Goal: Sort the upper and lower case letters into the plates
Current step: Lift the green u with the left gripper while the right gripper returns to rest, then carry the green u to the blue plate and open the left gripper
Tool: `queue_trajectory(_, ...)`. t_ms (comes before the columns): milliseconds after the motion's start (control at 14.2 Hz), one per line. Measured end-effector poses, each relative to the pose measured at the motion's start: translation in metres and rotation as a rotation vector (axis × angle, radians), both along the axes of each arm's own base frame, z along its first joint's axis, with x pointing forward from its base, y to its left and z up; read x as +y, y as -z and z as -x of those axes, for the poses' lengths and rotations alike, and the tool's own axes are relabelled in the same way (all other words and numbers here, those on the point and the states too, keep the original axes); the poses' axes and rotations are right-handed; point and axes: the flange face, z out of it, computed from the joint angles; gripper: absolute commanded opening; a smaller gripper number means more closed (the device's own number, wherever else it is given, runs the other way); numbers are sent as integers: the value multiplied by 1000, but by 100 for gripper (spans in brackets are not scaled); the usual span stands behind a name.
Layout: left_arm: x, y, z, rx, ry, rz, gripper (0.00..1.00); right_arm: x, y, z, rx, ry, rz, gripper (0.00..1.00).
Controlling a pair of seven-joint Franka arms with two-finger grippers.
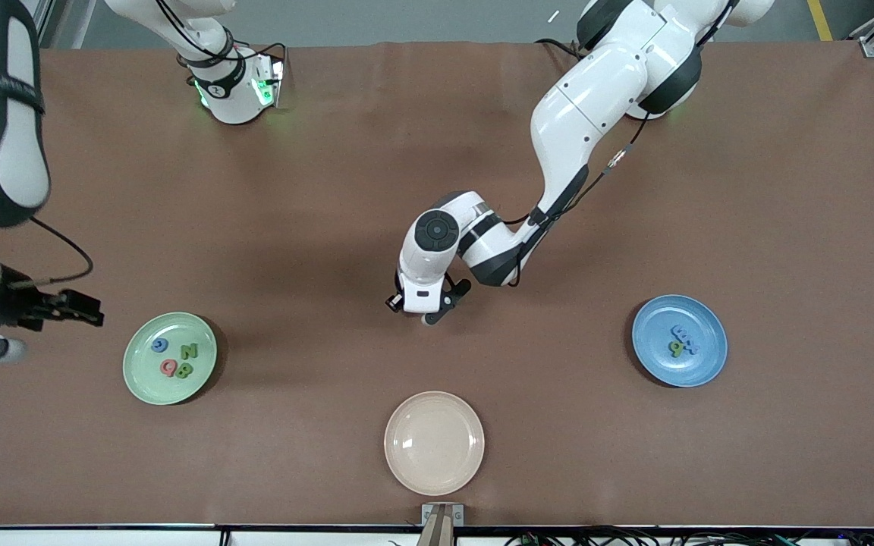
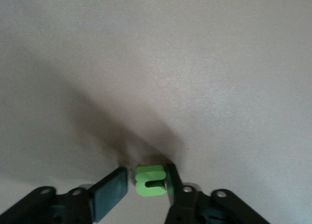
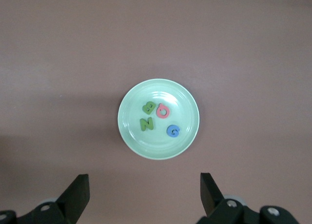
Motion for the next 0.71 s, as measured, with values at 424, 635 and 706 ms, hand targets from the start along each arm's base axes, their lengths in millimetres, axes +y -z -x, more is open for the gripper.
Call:
queue_trajectory(424,8,-4,-6,29,-4,-54,1,2,-78,64,-16,-4,-20,100)
queue_trajectory(635,34,-39,-31,31,-30,-111,1,2,-87,67,-28,-5,-14,100)
queue_trajectory(706,44,-61,-43,16,-47,-108,2,0,-88,67,-30,-6,3,100)
